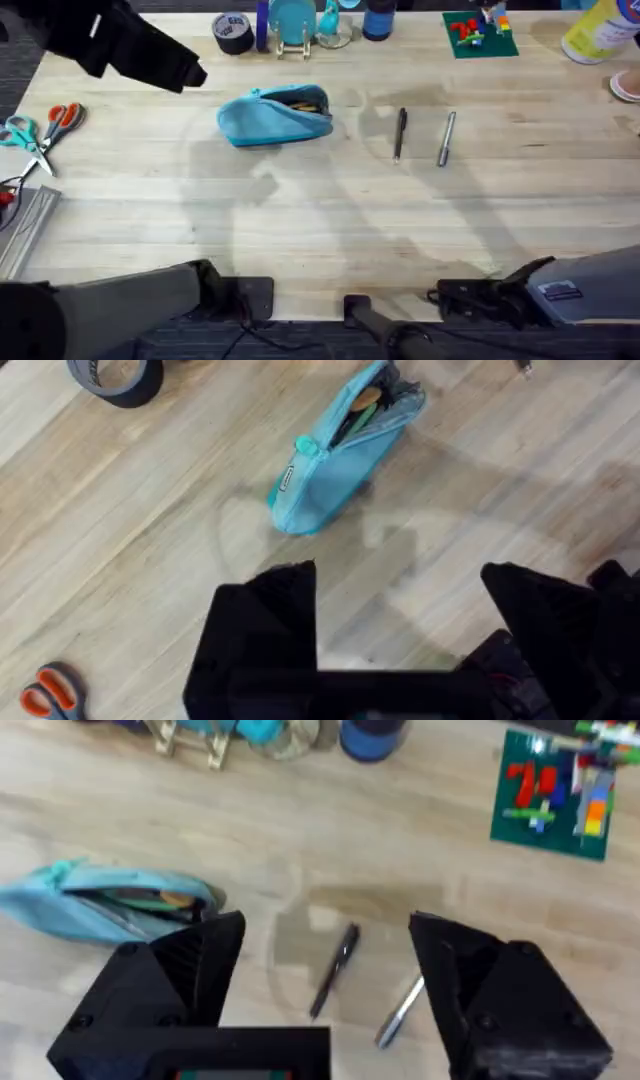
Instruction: Unzip the bag, pick up the pens from the table one at a time and place them inside, then zip the bag closed.
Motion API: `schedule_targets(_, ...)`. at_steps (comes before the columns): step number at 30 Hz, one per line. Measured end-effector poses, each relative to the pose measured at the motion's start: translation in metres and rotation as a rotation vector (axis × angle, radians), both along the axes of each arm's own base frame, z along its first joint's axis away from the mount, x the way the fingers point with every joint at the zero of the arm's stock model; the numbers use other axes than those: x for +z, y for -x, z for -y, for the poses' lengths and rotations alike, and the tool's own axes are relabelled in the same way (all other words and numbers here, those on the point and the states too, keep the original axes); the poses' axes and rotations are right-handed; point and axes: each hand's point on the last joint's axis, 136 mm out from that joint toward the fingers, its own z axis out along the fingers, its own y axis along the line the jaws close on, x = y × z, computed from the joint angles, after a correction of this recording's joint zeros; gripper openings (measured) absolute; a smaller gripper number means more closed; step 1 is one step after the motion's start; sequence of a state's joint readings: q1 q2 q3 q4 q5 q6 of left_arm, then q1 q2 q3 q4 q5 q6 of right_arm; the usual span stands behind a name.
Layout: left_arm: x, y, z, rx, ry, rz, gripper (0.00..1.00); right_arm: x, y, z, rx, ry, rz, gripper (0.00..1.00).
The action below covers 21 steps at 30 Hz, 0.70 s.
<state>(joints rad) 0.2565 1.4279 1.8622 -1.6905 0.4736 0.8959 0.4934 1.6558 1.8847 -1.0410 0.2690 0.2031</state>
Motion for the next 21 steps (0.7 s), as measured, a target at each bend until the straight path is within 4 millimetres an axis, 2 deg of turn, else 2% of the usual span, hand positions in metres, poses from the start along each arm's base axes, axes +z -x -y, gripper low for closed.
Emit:
schedule_targets(5,0.000,0.000,0.000,0.002,0.001,-0.001,0.995,-0.016,0.020,0.010,-0.083,-0.013,-0.109,0.998)
schedule_targets(12,0.000,0.000,0.000,0.002,0.001,-0.001,0.995,-0.034,0.051,0.034,-0.361,-0.062,-0.244,0.998)
schedule_targets(17,0.000,0.000,0.000,0.002,0.001,-0.001,0.995,-0.035,0.056,0.042,-0.486,-0.090,-0.246,0.997)
schedule_targets(21,0.000,0.000,0.000,0.002,0.001,-0.001,0.995,-0.038,0.047,0.042,-0.542,-0.119,-0.204,0.997)
